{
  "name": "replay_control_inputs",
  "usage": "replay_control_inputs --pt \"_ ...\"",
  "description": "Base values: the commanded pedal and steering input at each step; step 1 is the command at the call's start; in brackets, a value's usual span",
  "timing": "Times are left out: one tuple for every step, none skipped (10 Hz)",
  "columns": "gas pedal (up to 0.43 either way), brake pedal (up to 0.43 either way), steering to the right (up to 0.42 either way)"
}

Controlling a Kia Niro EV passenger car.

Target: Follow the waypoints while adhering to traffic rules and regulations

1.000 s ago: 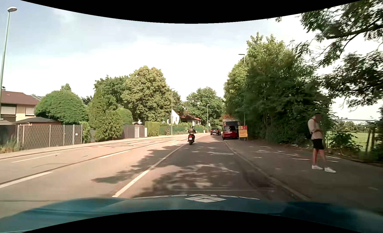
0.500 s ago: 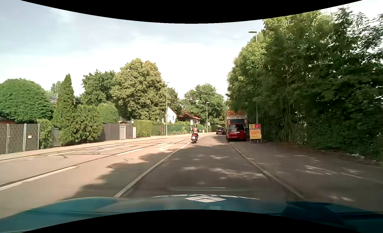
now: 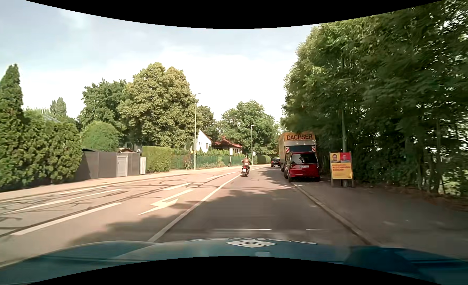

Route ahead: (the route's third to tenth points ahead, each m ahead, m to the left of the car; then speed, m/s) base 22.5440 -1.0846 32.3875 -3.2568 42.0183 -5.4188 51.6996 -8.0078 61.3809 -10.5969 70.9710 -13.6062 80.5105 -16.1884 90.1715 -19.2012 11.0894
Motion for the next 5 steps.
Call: replay_control_inputs --pt "0.138 0.000 0.009" --pt "0.138 0.000 0.011" --pt "0.138 0.000 0.011" --pt "0.138 0.000 0.012" --pt "0.138 0.000 0.016"
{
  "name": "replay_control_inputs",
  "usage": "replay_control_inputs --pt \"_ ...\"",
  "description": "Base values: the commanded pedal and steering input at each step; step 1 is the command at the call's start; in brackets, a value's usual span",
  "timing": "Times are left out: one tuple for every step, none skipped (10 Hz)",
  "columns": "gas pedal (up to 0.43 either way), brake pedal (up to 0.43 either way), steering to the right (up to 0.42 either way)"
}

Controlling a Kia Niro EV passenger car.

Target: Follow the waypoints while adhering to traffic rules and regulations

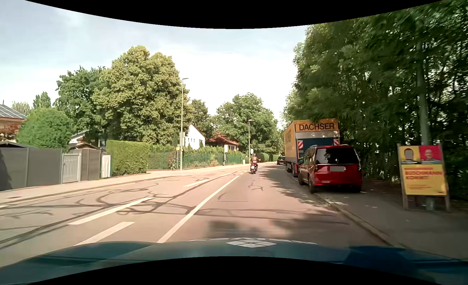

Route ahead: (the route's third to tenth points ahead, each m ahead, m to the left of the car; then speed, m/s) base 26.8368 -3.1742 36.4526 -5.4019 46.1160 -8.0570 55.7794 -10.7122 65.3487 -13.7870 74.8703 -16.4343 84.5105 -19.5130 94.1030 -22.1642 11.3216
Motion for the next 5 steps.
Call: replay_control_inputs --pt "0.138 0.000 0.022" --pt "0.138 0.000 0.023" --pt "0.138 0.000 0.025" --pt "0.138 0.000 0.028" --pt "0.138 0.000 0.031"
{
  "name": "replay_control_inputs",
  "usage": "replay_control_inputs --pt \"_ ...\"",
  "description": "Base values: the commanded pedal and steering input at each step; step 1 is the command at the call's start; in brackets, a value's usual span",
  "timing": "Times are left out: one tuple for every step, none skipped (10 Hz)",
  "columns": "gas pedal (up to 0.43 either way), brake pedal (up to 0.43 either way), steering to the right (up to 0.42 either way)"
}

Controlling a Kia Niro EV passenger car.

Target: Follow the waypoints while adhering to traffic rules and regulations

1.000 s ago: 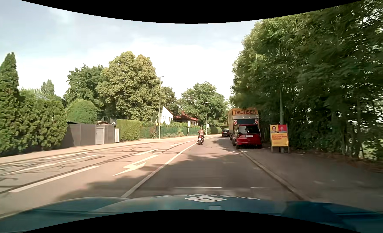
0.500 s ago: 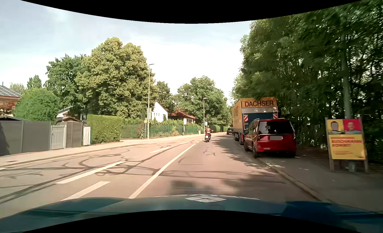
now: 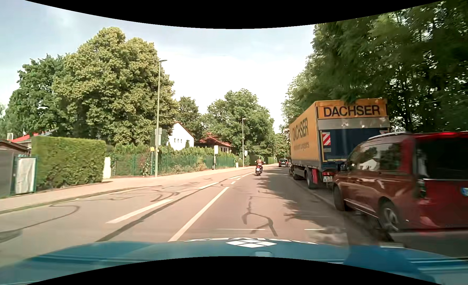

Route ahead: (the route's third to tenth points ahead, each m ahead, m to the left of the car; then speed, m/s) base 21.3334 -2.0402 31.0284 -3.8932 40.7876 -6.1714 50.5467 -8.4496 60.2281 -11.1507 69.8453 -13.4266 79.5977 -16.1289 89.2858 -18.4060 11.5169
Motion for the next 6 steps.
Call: replay_control_inputs --pt "0.138 0.000 0.031" --pt "0.138 0.000 0.031" --pt "0.138 0.000 0.031" --pt "0.138 0.000 0.031" --pt "0.138 0.000 0.031" --pt "0.138 0.000 0.031"
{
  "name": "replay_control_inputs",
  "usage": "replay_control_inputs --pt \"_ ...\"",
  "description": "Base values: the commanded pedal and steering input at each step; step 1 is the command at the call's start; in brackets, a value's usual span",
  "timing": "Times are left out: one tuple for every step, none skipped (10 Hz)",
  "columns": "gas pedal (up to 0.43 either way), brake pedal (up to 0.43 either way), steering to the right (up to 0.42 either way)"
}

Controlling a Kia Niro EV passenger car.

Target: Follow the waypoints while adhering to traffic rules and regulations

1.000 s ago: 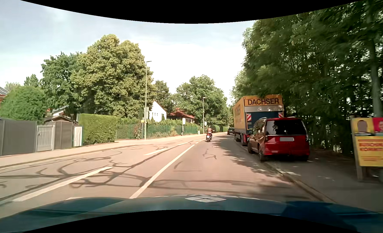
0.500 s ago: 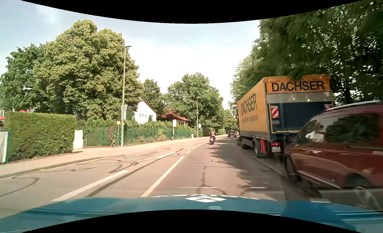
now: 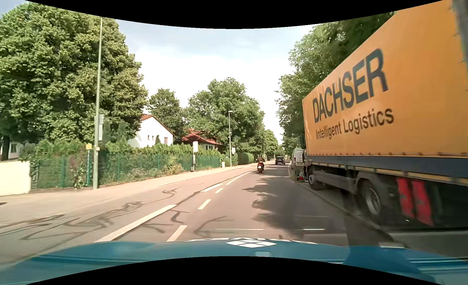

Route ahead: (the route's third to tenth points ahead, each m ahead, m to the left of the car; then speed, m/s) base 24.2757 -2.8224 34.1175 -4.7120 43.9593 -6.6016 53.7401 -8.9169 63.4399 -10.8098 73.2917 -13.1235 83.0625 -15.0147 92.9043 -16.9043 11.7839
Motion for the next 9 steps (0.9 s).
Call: replay_control_inputs --pt "0.138 0.000 0.031" --pt "0.138 0.000 0.029" --pt "0.150 0.000 0.029" --pt "0.150 0.000 0.029" --pt "0.150 0.000 0.029" --pt "0.150 0.000 0.031" --pt "0.150 0.000 0.032" --pt "0.150 0.000 0.032" --pt "0.150 0.000 0.032"
